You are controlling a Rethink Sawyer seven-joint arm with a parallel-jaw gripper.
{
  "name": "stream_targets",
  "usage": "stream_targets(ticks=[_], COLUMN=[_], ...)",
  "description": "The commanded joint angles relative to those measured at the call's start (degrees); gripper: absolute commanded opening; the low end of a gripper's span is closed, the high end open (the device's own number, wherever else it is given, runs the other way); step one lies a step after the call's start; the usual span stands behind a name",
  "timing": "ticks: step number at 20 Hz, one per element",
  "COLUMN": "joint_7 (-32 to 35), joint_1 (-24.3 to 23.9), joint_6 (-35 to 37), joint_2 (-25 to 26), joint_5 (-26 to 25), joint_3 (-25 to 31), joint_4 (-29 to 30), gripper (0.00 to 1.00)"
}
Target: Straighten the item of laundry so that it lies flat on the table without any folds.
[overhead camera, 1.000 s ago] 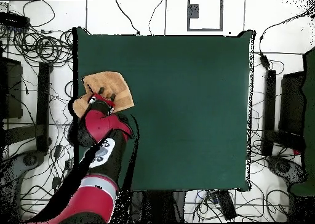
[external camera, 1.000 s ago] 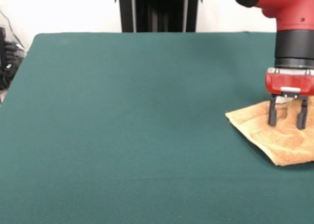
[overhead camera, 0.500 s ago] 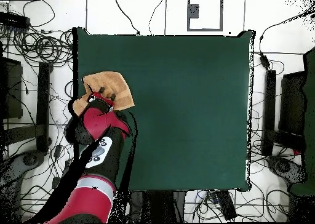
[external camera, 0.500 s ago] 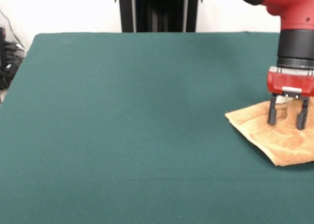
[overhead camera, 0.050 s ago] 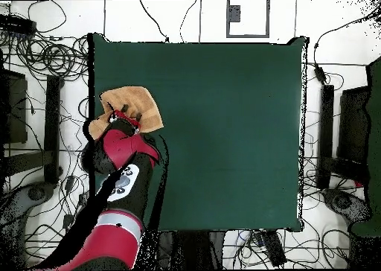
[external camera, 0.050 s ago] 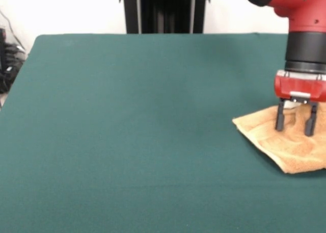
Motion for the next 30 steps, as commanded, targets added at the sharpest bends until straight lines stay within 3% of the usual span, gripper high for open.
stream_targets(ticks=[1,4,5,23,27,28,30], joint_7=[0.64,0.69,0.7,1.44,1.82,2.31,0.82], joint_1=[-3.85,-4.4,-4.52,-5.8,-5.36,-3.33,-2.73], joint_6=[8.88,8.72,8.68,7.83,4.02,0.76,0.99], joint_2=[8.57,8.44,8.41,8.26,8.17,8.51,7.88], joint_5=[-2.3,-2.33,-2.35,-2.05,-3.24,-3.71,-5.3], joint_3=[8.35,8.93,9.03,10.04,9.52,7.17,6.39], joint_4=[7.81,8.09,8.14,8.87,9.58,9.59,10.25], gripper=[1.0,1.0,0.0,0.0,0.0,0.0,0.0])
